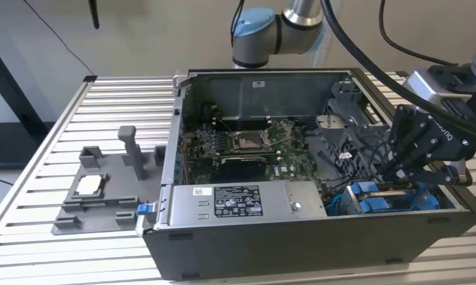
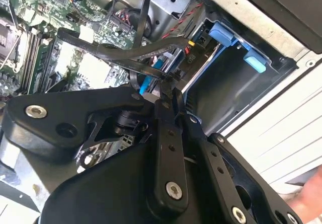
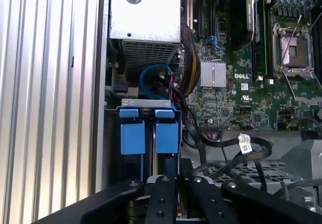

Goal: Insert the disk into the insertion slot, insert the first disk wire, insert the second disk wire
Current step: 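Insert the second disk wire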

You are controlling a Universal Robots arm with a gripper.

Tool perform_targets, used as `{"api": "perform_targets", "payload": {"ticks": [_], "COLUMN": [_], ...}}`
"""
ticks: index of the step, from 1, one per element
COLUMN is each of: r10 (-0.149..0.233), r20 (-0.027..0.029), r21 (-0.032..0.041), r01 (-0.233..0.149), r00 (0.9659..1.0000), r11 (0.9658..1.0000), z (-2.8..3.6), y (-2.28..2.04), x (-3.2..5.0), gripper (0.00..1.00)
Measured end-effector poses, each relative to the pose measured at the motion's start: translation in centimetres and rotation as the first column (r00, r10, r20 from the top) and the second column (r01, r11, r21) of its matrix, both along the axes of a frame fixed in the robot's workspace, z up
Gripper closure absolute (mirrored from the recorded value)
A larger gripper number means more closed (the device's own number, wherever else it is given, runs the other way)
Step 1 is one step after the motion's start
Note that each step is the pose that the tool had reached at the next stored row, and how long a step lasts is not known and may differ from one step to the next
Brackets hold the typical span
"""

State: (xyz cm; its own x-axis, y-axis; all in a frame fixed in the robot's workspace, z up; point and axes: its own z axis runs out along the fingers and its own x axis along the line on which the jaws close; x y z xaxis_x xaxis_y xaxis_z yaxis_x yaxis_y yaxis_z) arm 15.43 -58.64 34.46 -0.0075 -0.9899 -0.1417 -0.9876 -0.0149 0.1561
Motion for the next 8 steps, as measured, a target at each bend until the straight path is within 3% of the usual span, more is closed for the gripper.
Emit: {"api": "perform_targets", "payload": {"ticks": [1, 3, 4, 8], "r10": [0.0, 0.0, 0.0, 0.0], "r20": [-0.001, -0.0178, -0.0224, -0.0226], "r21": [0.0002, 0.0003, 0.0001, 0.0001], "r01": [0.0, 0.0, 0.0, 0.0], "r00": [1.0, 0.9998, 0.9997, 0.9997], "r11": [1.0, 1.0, 1.0, 1.0], "z": [-0.01, -0.02, -0.01, -0.02], "y": [0.0, -0.01, 0.0, 0.0], "x": [0.01, 0.07, 0.09, 0.13], "gripper": [0.84, 0.84, 0.84, 0.84]}}
